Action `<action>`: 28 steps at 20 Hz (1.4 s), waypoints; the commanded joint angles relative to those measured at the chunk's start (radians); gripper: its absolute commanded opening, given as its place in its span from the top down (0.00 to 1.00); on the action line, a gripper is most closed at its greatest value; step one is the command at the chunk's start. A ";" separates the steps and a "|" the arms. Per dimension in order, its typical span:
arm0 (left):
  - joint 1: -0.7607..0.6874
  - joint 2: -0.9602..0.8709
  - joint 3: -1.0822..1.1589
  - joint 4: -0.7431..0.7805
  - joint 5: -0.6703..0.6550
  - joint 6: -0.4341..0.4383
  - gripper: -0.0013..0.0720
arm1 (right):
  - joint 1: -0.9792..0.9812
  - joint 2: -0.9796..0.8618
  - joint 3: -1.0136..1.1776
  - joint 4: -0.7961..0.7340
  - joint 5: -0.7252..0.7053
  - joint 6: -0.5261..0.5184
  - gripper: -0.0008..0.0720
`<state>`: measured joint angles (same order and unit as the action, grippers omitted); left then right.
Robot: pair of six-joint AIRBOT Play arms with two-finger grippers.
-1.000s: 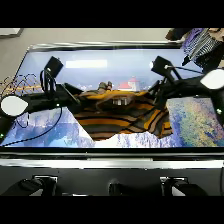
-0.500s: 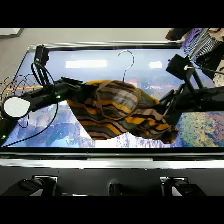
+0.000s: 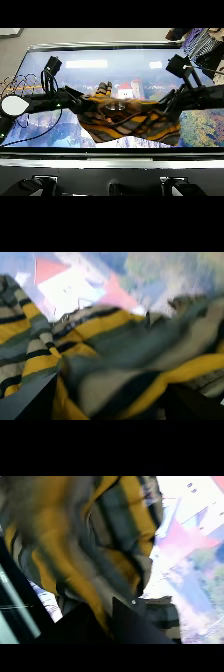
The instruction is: Fold the clothes and pants, and hang the long-sleeved shirts on hangers.
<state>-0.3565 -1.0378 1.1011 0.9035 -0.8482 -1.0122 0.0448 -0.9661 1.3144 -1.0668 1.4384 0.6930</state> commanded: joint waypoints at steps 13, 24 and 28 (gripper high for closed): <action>0.002 -0.047 0.000 -0.021 0.038 0.222 0.00 | 0.002 -0.184 0.002 0.077 -0.294 -0.144 0.96; 0.001 -0.043 0.000 -0.022 0.060 0.011 0.00 | 0.002 0.306 0.002 -0.734 -0.227 0.766 0.96; 0.001 -0.043 0.000 -0.022 0.060 0.008 0.00 | 0.002 0.433 0.005 -1.018 -0.097 1.185 0.96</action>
<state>-0.3561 -1.0809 1.1011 0.8814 -0.7895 -0.9833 0.0467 -0.6247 1.3163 -1.8339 1.2350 1.5543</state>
